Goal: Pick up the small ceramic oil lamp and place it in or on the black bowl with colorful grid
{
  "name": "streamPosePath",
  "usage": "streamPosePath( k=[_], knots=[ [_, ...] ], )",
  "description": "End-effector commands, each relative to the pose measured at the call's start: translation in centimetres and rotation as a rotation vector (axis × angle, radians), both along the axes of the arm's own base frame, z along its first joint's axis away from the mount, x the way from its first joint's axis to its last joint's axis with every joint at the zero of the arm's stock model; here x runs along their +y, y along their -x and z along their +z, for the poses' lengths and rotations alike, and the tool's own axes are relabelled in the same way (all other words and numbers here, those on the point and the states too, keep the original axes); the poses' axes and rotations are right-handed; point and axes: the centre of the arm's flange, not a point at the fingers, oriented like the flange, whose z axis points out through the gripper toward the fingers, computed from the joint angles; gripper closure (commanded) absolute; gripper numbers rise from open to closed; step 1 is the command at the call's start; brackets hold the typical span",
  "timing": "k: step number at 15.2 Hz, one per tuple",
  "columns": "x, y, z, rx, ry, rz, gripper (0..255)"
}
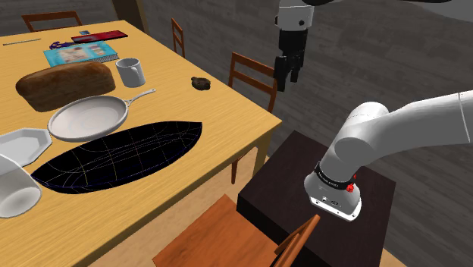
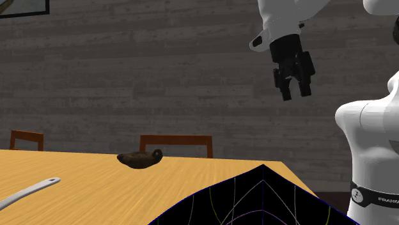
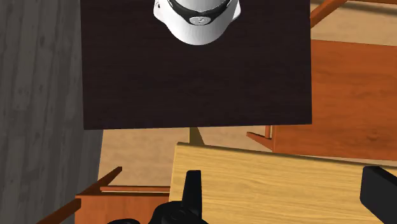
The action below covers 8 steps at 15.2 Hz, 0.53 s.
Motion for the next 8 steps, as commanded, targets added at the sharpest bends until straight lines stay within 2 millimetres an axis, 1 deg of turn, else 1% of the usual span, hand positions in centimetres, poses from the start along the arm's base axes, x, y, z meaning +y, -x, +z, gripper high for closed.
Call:
streamPosePath(
  k=[1, 8],
  knots=[
    [0.0, 0.0, 0.0, 0.0, 0.0, 0.0, 0],
    [0.3, -8.2, -2.7, -0.04, 0.011, -0.021, 0]
  ],
)
